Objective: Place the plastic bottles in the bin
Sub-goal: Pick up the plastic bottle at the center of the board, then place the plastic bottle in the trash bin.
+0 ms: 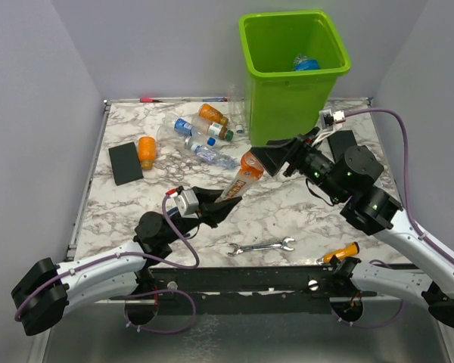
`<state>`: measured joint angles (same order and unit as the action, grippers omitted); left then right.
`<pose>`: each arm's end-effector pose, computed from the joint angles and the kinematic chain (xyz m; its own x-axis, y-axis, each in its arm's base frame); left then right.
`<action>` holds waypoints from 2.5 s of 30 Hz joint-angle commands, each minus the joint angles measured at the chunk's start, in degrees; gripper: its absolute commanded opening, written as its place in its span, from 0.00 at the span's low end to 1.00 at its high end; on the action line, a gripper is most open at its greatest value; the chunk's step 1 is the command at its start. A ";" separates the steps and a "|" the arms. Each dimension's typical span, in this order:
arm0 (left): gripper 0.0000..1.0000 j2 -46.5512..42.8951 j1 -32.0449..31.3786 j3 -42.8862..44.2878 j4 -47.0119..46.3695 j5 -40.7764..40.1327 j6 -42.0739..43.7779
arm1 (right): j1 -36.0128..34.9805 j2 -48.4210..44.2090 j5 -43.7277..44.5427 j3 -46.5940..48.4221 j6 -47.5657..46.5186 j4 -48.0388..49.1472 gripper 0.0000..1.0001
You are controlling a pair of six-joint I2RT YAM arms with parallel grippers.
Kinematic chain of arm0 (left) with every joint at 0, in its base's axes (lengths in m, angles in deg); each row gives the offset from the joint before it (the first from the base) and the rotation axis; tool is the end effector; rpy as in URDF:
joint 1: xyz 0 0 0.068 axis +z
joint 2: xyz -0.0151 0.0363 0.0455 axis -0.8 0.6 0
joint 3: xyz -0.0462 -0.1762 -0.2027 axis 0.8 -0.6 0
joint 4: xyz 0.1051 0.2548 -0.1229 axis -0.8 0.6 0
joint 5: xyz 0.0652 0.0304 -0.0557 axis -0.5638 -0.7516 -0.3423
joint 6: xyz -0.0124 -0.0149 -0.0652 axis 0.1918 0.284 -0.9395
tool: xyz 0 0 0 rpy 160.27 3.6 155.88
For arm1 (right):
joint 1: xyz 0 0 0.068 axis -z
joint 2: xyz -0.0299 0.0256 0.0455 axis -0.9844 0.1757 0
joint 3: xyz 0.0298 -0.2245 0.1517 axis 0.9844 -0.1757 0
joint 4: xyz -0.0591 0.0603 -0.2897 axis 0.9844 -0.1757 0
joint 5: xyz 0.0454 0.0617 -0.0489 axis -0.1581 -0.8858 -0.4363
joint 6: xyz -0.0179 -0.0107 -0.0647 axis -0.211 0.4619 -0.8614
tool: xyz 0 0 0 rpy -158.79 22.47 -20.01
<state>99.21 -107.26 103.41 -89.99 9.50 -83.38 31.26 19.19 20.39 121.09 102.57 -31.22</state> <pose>0.1334 -0.1983 0.2620 0.1377 -0.3841 -0.9130 0.9024 0.4287 -0.0442 0.1790 0.1981 0.4500 -0.2954 0.4333 -0.8515 -0.6475 0.5645 0.5119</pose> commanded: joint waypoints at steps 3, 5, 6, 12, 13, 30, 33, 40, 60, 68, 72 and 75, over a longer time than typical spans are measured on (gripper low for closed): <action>0.14 -0.98 0.08 -0.67 -2.73 -2.10 1.10 | 0.19 1.35 -5.33 1.44 1.16 -1.31 0.74; 0.14 -0.98 0.07 -0.71 -2.71 -1.92 1.11 | 0.19 2.10 -6.69 1.40 1.60 -2.29 0.68; 0.14 -0.91 0.03 -0.68 -2.72 -1.84 1.02 | 0.19 2.38 -6.89 1.20 1.83 -2.55 0.64; 0.20 -0.62 0.07 -0.67 -2.60 -1.39 0.34 | 0.19 2.48 -7.26 -0.11 2.70 -0.94 0.25; 0.27 -0.75 0.07 -0.75 -2.49 -1.68 0.22 | 0.19 2.14 -6.92 -0.14 2.46 -0.63 0.17; 0.99 -9.06 0.06 1.03 8.86 -28.91 1.80 | 0.18 3.40 35.78 14.25 -39.55 28.03 0.00; 0.99 -9.81 0.07 1.86 11.89 -36.77 2.58 | 0.89 11.29 40.76 16.35 -55.38 47.47 0.00; 0.99 -10.47 0.05 2.90 15.14 -41.93 3.13 | 14.22 29.22 37.94 33.49 -47.74 46.84 0.00; 0.99 -8.12 -0.06 5.12 19.46 -41.82 2.39 | 30.96 55.34 22.80 54.35 -19.93 16.67 0.87; 0.99 -7.04 -0.09 5.63 20.14 -41.92 3.00 | 30.98 50.74 15.69 56.88 -16.79 12.82 1.00; 0.99 -6.74 -0.06 5.97 20.86 -42.74 3.83 | 30.39 42.55 7.86 51.13 -11.65 12.32 1.00; 0.99 -6.28 -0.06 7.25 23.65 -43.84 4.27 | 29.25 35.53 0.24 45.40 -8.29 10.30 0.99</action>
<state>92.50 -107.21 107.47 -69.82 -31.89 -80.54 61.79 64.77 32.58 171.19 88.37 -18.82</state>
